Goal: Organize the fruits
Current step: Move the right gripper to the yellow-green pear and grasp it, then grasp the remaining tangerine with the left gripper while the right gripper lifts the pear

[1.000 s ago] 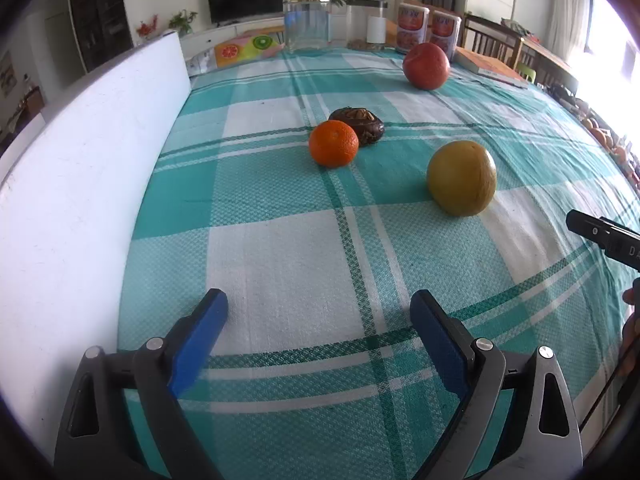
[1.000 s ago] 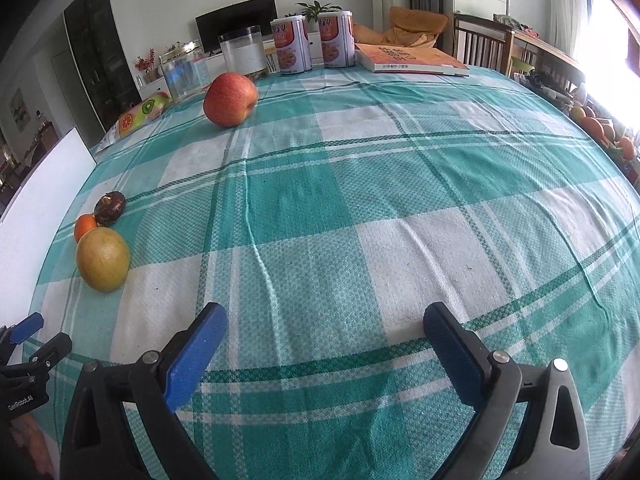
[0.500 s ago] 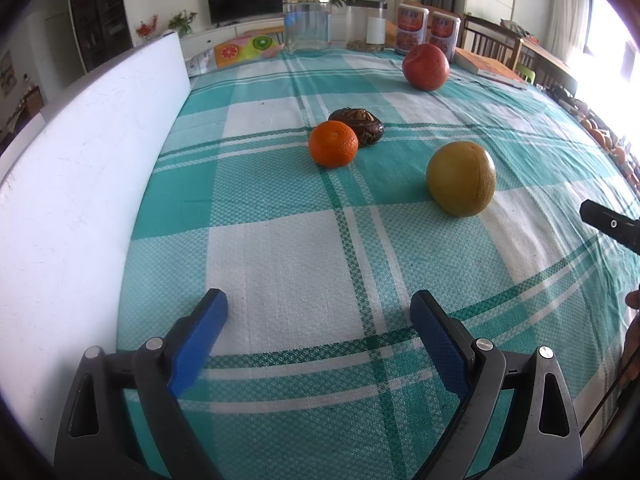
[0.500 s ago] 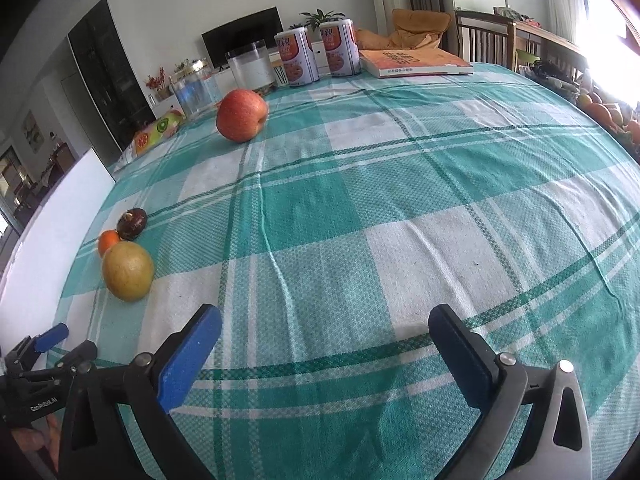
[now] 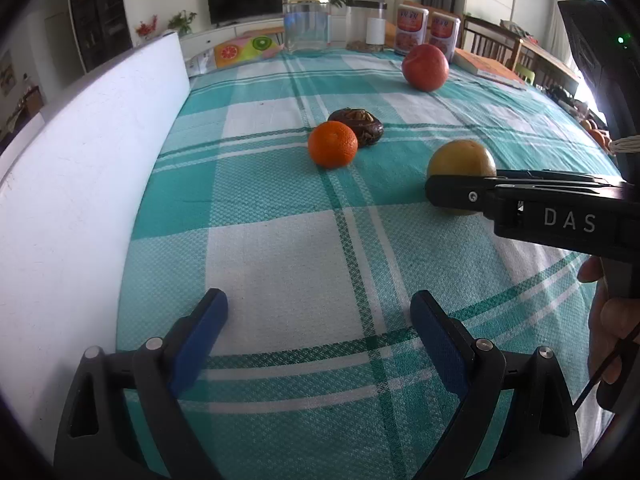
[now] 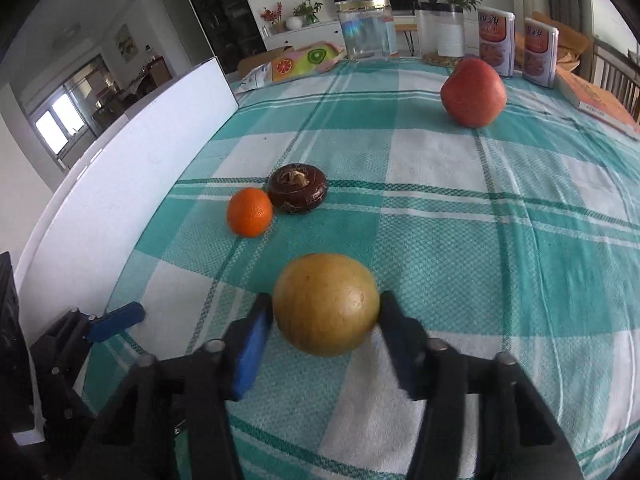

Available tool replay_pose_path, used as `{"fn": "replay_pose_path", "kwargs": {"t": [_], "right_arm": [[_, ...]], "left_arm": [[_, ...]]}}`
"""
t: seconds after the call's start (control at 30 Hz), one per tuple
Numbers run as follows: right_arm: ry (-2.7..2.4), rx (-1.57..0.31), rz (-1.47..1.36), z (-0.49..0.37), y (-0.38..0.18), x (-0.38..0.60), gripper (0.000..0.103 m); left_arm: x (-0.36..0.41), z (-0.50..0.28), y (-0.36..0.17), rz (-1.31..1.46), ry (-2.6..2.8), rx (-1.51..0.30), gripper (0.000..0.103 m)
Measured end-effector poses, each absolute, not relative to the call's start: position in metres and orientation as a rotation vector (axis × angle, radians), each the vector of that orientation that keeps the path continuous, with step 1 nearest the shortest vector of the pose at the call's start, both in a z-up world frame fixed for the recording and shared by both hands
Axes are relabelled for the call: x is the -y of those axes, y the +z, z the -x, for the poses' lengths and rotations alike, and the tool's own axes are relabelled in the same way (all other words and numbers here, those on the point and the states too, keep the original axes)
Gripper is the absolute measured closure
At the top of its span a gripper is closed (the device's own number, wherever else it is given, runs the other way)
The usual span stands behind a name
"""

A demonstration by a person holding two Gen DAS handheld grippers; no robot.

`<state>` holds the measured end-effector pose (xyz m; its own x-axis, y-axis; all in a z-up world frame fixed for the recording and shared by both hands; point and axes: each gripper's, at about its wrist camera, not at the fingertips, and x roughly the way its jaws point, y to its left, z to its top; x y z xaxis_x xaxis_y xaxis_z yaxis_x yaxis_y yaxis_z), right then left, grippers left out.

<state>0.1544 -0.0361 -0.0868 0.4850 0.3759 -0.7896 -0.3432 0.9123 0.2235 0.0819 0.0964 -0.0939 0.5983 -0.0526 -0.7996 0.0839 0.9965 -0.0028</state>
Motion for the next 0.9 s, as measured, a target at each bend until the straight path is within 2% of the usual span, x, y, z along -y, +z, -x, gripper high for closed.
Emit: {"fn": "replay_pose_path", "kwargs": {"t": [0.33, 0.53, 0.67, 0.7, 0.77, 0.83, 0.87, 0.9], "right_arm": [[0.268, -0.840, -0.173, -0.087, -0.078, 0.122, 0.054], [0.252, -0.871, -0.224, -0.087, -0.088, 0.134, 0.054], [0.253, -0.872, -0.203, -0.086, -0.090, 0.131, 0.053], [0.255, -0.871, -0.211, -0.086, -0.090, 0.132, 0.053], [0.256, -0.871, -0.218, -0.086, -0.090, 0.133, 0.053], [0.254, -0.871, -0.214, -0.086, -0.090, 0.132, 0.053], [0.254, -0.871, -0.212, -0.086, -0.090, 0.132, 0.053], [0.254, -0.871, -0.212, -0.086, -0.090, 0.132, 0.053]], "left_arm": [[-0.096, -0.085, -0.093, -0.038, -0.087, -0.940, 0.009], [-0.092, -0.132, -0.067, 0.032, -0.117, -0.936, 0.009], [-0.091, -0.170, -0.076, 0.041, -0.088, -0.968, 0.013], [-0.091, -0.175, -0.080, 0.037, -0.080, -0.977, 0.017], [-0.091, -0.183, -0.085, 0.029, -0.088, -0.994, 0.049], [-0.091, -0.184, -0.085, 0.014, -0.091, -0.980, 0.055], [-0.091, -0.183, -0.083, 0.015, -0.107, -0.969, 0.067], [-0.091, -0.181, -0.082, 0.021, -0.122, -0.962, 0.070]]}}
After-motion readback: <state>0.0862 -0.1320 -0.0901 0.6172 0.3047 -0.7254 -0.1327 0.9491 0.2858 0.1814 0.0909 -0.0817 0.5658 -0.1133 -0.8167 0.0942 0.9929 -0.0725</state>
